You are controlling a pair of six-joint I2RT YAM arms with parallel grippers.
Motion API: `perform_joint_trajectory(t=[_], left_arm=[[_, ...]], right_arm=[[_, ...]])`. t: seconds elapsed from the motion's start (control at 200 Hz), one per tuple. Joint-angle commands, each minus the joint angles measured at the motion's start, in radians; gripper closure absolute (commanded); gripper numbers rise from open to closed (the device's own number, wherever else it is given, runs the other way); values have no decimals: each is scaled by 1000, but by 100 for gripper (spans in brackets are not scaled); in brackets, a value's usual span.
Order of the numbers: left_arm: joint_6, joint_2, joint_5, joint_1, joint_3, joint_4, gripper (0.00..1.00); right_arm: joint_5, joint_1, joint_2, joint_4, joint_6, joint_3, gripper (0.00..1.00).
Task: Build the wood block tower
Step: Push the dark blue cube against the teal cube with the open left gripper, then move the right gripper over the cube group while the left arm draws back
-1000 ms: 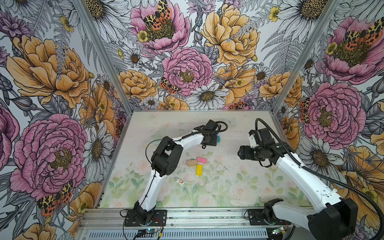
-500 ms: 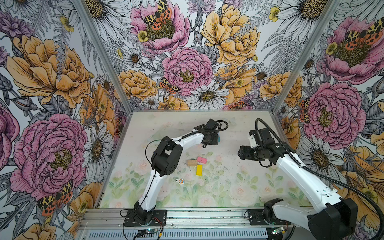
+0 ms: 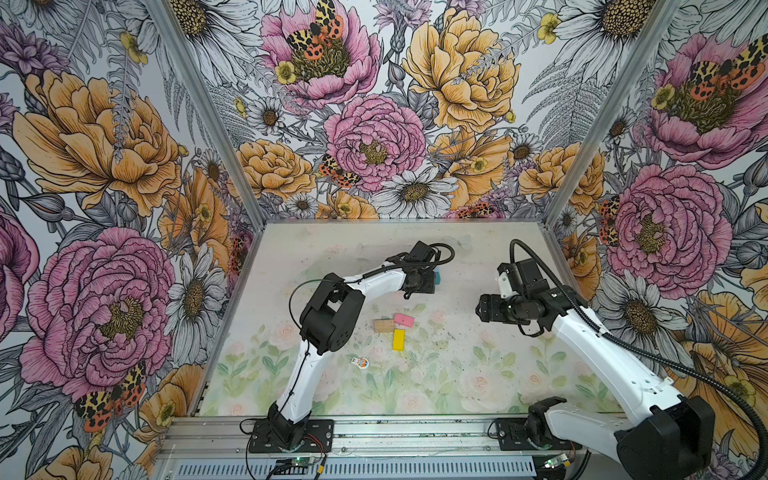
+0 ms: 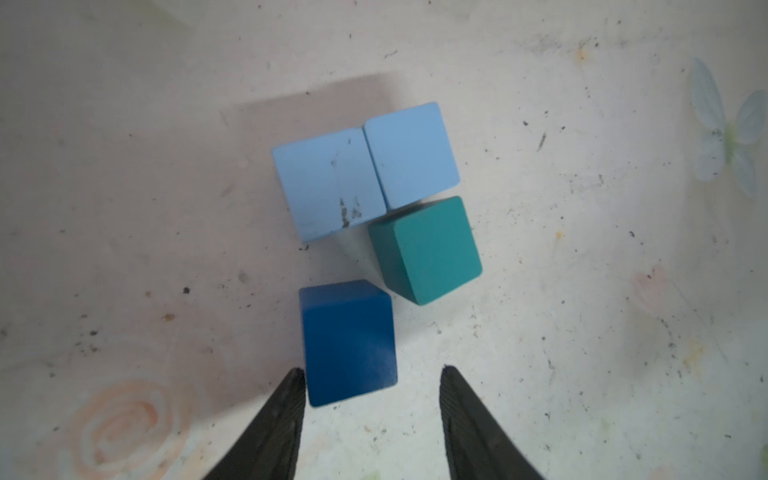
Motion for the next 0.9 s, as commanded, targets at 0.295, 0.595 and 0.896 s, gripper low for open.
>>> perform_joint_trajectory(t=[0.295,0.595,0.896], left_arm=[[-4,-64,27,-10,8,37,46],[18,-252,-29,-11,-97,35,44],[6,-692,-149,11,-452,34,41]], right_arm=[[11,-5,-32,4,3,-11,18],[10,1,-22,7,28,-2,22],[95,204,187,72,91,107,38]])
